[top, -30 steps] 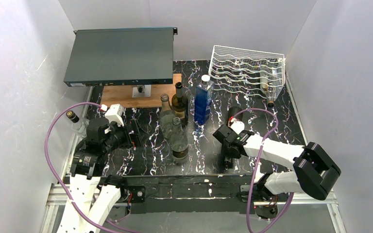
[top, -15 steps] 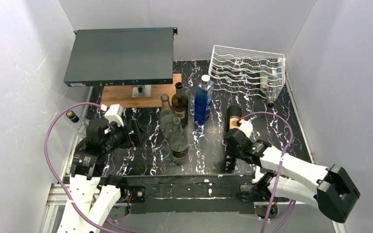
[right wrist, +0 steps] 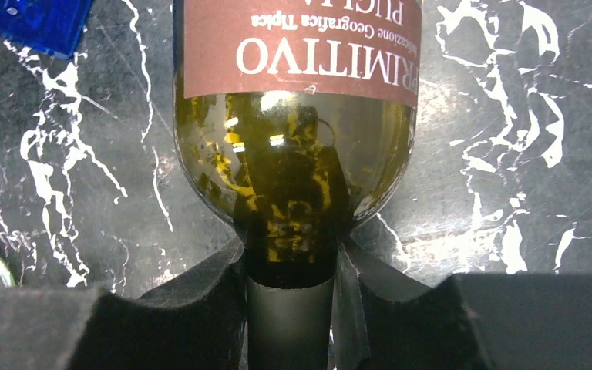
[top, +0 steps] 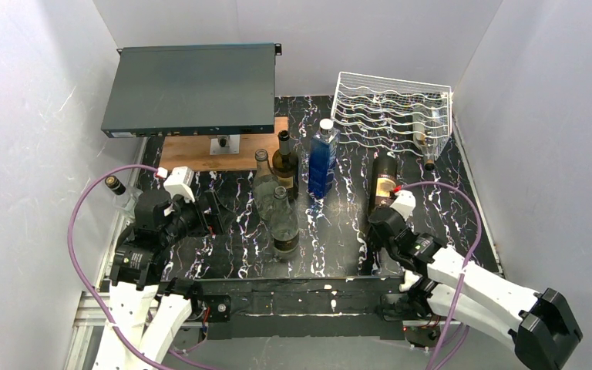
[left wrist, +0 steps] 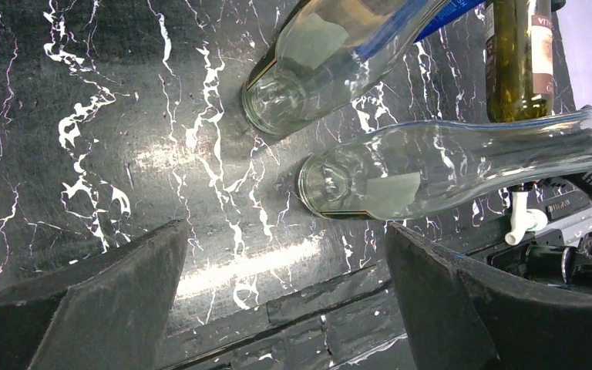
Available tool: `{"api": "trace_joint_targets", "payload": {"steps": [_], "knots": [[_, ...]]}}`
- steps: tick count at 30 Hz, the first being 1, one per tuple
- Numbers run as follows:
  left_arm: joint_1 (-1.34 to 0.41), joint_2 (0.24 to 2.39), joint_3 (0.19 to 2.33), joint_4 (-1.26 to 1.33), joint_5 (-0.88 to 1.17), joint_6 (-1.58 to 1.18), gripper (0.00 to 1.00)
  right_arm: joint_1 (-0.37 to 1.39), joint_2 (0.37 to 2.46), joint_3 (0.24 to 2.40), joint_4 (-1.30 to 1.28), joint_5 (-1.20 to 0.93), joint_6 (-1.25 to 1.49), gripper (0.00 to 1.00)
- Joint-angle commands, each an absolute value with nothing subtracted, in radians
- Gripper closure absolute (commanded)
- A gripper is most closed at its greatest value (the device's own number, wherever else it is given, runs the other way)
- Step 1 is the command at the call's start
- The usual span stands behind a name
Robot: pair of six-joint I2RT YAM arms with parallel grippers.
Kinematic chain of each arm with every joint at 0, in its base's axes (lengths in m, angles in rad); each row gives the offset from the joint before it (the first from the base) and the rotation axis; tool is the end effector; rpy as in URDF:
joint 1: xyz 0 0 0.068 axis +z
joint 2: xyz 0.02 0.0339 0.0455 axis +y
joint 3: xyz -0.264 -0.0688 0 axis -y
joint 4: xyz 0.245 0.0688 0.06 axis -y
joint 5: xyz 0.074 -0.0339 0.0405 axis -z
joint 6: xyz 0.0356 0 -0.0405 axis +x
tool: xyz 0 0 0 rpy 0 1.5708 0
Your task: Put the wine bottle on the wine rack
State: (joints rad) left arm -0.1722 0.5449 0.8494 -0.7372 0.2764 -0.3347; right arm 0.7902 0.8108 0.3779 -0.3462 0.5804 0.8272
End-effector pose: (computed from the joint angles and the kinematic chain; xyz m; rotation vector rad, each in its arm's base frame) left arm 0.1050 -0.0281 0.3356 0.0152 2.0369 -0.5986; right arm 0.1261 0.0996 0.1836 0.3138 2.1844 0.2105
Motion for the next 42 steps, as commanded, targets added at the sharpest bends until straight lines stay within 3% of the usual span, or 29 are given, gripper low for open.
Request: {"api": "trace_joint_targets", "payload": {"steps": [1, 5, 19, 42], "knots": [[-0.167, 0.529, 0.842, -0.737, 0.277, -0.333, 0.01, 0.687, 0.833, 0.459, -0.255, 0.607, 0.732, 0.99], [-0.167, 0.522, 0.842, -0.737, 0.277, -0.333, 0.01, 0.532, 0.925, 0.499, -0.258, 0.451, 0.654, 0.99], [-0.166, 0.506, 0.841, -0.735, 0.282, -0.331, 0.01, 0.329, 0.951, 0.595, -0.272, 0.273, 0.454, 0.99], [-0.180, 0.518, 0.841, -0.733, 0.286, -0.330, 0.01, 0.181, 1.127, 0.726, -0.192, 0.170, 0.315, 0.99]]}}
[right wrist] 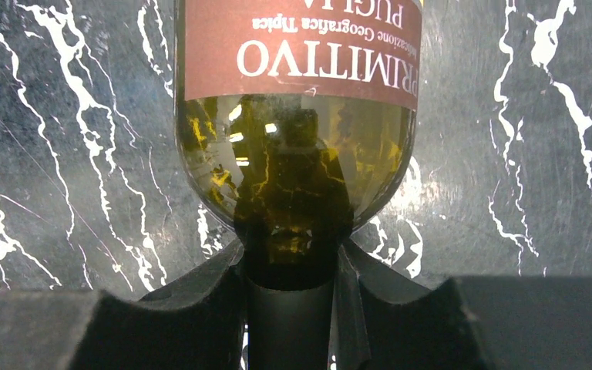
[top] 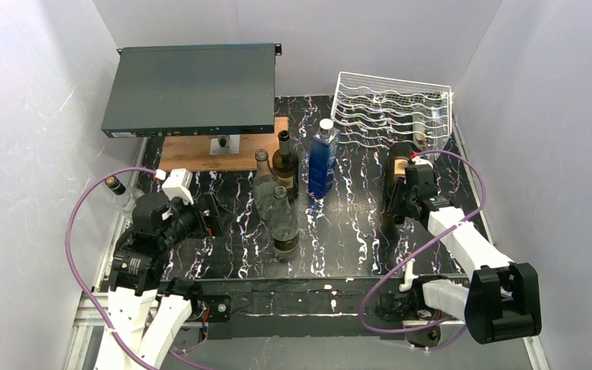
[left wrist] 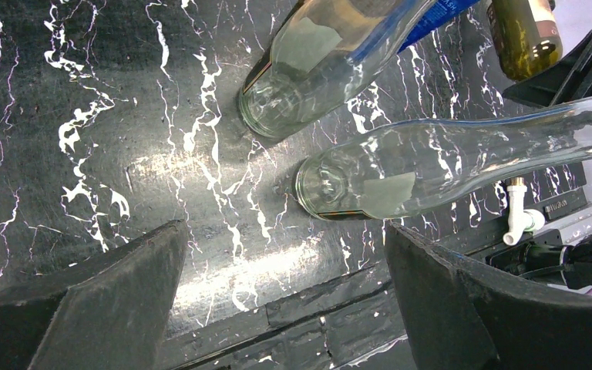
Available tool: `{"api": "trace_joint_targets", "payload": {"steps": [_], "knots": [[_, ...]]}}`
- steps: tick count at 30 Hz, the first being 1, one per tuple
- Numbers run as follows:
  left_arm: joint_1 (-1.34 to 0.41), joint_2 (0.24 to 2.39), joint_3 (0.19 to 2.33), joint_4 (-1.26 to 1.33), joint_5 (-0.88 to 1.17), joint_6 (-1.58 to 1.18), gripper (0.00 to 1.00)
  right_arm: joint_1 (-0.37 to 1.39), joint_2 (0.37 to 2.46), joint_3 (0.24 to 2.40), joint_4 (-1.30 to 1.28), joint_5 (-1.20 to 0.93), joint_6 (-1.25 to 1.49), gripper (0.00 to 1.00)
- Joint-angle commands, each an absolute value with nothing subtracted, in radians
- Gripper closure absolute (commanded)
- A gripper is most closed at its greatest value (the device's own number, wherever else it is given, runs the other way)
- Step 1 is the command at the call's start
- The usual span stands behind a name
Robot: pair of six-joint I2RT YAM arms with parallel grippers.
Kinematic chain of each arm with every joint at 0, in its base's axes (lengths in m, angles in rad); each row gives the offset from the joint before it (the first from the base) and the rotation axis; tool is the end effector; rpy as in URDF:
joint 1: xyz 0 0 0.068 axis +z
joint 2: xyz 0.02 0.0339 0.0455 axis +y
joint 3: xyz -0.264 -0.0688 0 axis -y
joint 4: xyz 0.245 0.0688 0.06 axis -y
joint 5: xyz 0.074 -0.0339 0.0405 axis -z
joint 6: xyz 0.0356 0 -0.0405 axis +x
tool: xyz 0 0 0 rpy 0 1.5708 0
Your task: Put the wine bottle on the wine rack
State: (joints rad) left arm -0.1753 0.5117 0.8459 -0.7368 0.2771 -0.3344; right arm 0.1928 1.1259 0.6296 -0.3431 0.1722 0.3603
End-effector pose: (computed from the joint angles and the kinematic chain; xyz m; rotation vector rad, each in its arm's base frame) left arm 0.0979 -0.0272 0.3374 0.0248 2.0069 -0.6027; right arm 0.2203 0.0368 0.2067 0.2790 2.3782 0.0515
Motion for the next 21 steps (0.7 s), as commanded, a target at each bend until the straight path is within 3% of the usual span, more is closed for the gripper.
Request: {"api": "trace_joint_targets", "payload": {"steps": [1, 21], "knots": [[-0.180, 0.518, 0.841, -0.733, 0.285, -0.330, 0.01, 0.177, 1.134, 0.732, -0.187, 0.168, 0.313, 0.99], [-0.179, 0.546, 0.845, -0.742, 0.277, -0.331, 0.01, 0.140, 1.326, 0.822, -0.028, 0.179, 0.259, 0.99]]}}
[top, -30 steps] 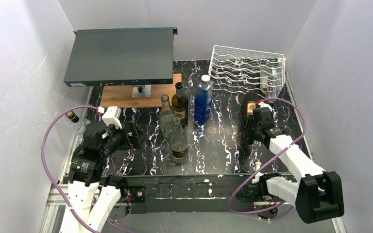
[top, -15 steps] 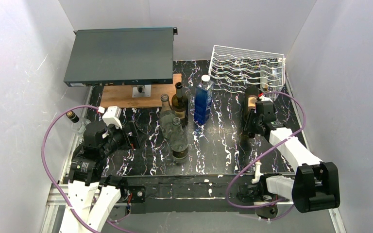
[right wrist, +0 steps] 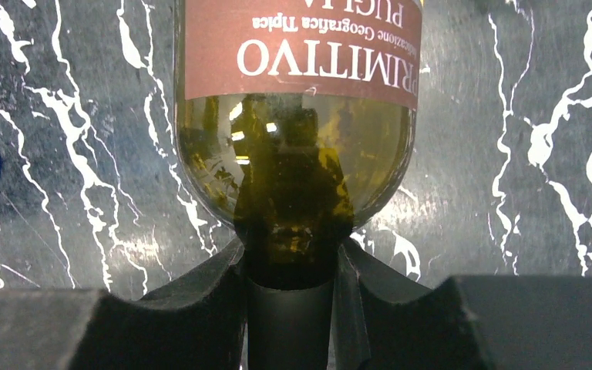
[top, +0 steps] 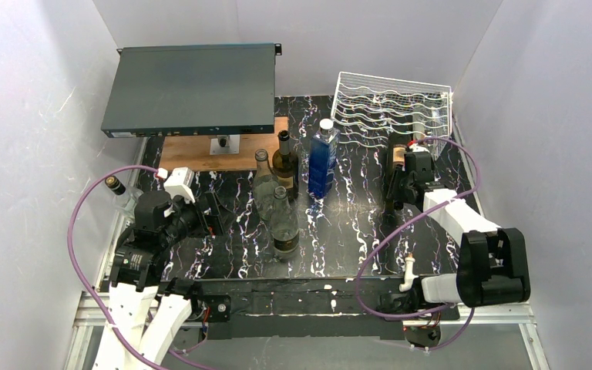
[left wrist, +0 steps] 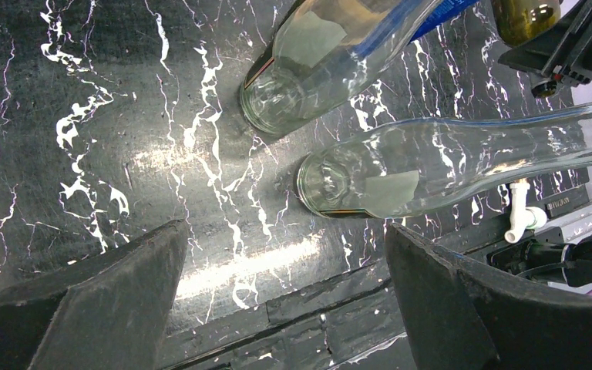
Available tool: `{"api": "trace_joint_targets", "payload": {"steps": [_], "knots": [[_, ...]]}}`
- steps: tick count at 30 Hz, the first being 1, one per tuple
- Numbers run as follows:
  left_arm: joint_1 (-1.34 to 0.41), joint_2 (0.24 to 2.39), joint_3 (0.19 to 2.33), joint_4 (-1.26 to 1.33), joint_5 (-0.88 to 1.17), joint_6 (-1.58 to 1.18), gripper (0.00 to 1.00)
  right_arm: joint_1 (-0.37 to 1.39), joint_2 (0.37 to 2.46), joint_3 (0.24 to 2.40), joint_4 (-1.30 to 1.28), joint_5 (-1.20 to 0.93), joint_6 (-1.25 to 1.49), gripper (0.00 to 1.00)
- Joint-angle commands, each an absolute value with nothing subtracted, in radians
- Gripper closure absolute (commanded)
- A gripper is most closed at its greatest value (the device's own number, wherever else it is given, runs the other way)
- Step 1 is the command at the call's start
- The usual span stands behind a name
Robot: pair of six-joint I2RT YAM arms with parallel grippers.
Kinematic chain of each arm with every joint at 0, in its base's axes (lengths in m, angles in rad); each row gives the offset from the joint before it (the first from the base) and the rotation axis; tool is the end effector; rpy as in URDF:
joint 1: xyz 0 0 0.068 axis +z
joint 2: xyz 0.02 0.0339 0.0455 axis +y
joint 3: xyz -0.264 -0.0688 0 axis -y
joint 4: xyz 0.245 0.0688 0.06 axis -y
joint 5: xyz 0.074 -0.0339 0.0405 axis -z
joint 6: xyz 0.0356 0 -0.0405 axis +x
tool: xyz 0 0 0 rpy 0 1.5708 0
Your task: Put the wine bottle on the wine rack
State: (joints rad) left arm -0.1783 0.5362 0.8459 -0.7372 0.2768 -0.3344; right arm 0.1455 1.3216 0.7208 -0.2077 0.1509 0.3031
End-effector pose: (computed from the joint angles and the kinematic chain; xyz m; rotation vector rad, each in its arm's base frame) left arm 0.1032 -0.0285 0.3353 0.0230 2.0322 -0.6029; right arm 0.2643 0.0333 0.2014 0.2578 2.3537 0.0365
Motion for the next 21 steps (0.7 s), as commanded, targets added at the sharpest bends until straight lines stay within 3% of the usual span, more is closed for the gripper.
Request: {"api": "trace_joint_targets", "payload": {"steps": [1, 21], "knots": [[-0.179, 0.547, 0.845, -0.741, 0.279, -0.331, 0.01, 0.141, 1.332, 0.827, -0.027, 0.180, 0.257, 0.99], [-0.181, 0.554, 0.847, -0.742, 0.284, -0.330, 0.01, 0.137, 1.445, 0.810, 0.145, 0.269, 0.169, 0.99]]}}
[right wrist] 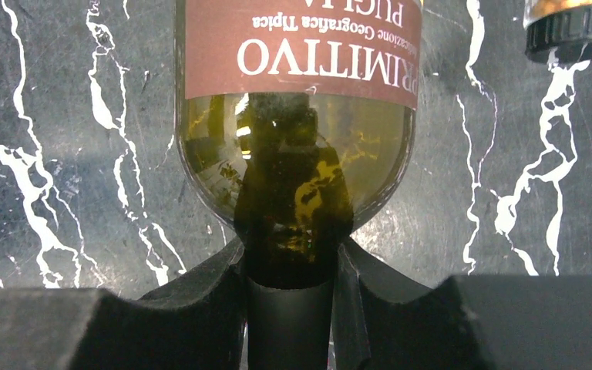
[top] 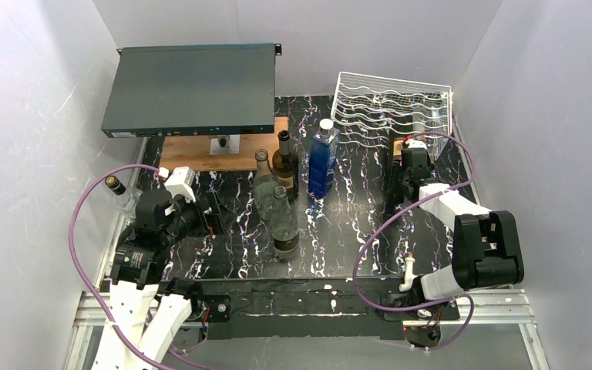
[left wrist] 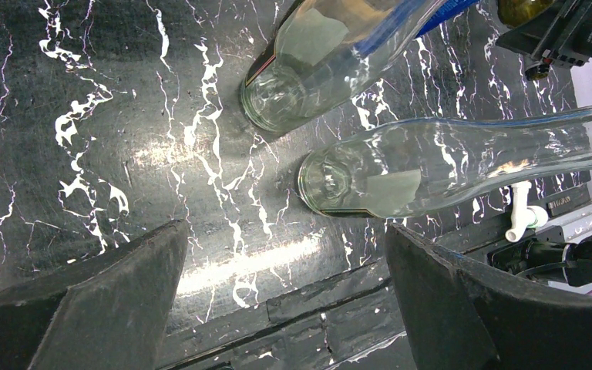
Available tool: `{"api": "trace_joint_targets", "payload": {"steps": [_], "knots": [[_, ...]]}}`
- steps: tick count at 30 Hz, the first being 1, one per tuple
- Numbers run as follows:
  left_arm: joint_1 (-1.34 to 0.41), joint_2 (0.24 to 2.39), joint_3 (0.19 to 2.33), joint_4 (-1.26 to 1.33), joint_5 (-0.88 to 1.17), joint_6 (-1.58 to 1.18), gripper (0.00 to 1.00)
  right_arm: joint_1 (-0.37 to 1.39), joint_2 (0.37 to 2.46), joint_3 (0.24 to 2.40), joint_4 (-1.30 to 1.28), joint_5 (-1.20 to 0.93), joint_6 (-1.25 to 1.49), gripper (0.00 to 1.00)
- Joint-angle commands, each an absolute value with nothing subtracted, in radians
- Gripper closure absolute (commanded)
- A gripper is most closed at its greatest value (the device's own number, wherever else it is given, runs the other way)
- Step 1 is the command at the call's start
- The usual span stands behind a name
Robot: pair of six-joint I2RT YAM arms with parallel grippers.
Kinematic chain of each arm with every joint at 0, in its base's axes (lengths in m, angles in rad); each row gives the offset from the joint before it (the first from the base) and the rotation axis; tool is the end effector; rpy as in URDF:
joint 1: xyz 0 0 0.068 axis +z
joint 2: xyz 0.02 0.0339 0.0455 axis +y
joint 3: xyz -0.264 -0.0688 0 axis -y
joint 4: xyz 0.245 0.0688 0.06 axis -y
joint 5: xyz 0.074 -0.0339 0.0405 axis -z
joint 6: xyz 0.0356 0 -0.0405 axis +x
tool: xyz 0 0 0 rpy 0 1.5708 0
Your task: Put the wine bottle on the wine rack
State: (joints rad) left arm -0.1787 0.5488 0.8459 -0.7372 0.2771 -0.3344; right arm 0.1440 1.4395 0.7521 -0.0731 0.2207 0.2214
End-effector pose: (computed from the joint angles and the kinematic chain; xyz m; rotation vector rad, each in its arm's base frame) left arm 0.1059 -0.0290 0.3342 0.0212 2.0450 -0.6027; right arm 0.2897 0.0341 0.1912 0.1988 2.3010 -0.0716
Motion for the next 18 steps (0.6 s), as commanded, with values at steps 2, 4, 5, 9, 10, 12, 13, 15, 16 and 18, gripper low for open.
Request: {"api": "trace_joint_targets", "payload": {"steps": [2, 4, 5, 9, 10, 12, 13, 15, 16, 18], "knots": [[-0.181, 0.554, 0.848, -0.742, 0.283, -0.330, 0.01, 0.137, 1.463, 0.818, 0.165, 0.269, 0.147, 0.99], [-0.181, 0.555, 0.848, -0.743, 0.282, -0.330, 0.01, 0.135, 1.482, 0.826, 0.187, 0.273, 0.127, 0.99], [-0.181, 0.555, 0.848, -0.742, 0.283, -0.330, 0.01, 0.133, 1.495, 0.833, 0.196, 0.280, 0.122, 0.99], [-0.181, 0.550, 0.848, -0.744, 0.276, -0.331, 0.01, 0.132, 1.555, 0.864, 0.226, 0.297, 0.112, 0.99], [-0.181, 0.551, 0.848, -0.744, 0.276, -0.331, 0.01, 0.132, 1.566, 0.868, 0.239, 0.302, 0.112, 0.99], [-0.181, 0.551, 0.848, -0.745, 0.275, -0.331, 0.01, 0.132, 1.582, 0.875, 0.265, 0.310, 0.108, 0.99], [-0.181, 0.551, 0.848, -0.745, 0.276, -0.331, 0.01, 0.132, 1.587, 0.876, 0.281, 0.314, 0.107, 0.99], [-0.180, 0.553, 0.848, -0.745, 0.276, -0.331, 0.01, 0.131, 1.593, 0.864, 0.326, 0.320, 0.104, 0.99], [-0.180, 0.554, 0.848, -0.746, 0.276, -0.331, 0.01, 0.132, 1.597, 0.858, 0.349, 0.323, 0.106, 0.99], [-0.181, 0.555, 0.848, -0.745, 0.278, -0.331, 0.01, 0.131, 1.609, 0.852, 0.380, 0.337, 0.107, 0.99]]}}
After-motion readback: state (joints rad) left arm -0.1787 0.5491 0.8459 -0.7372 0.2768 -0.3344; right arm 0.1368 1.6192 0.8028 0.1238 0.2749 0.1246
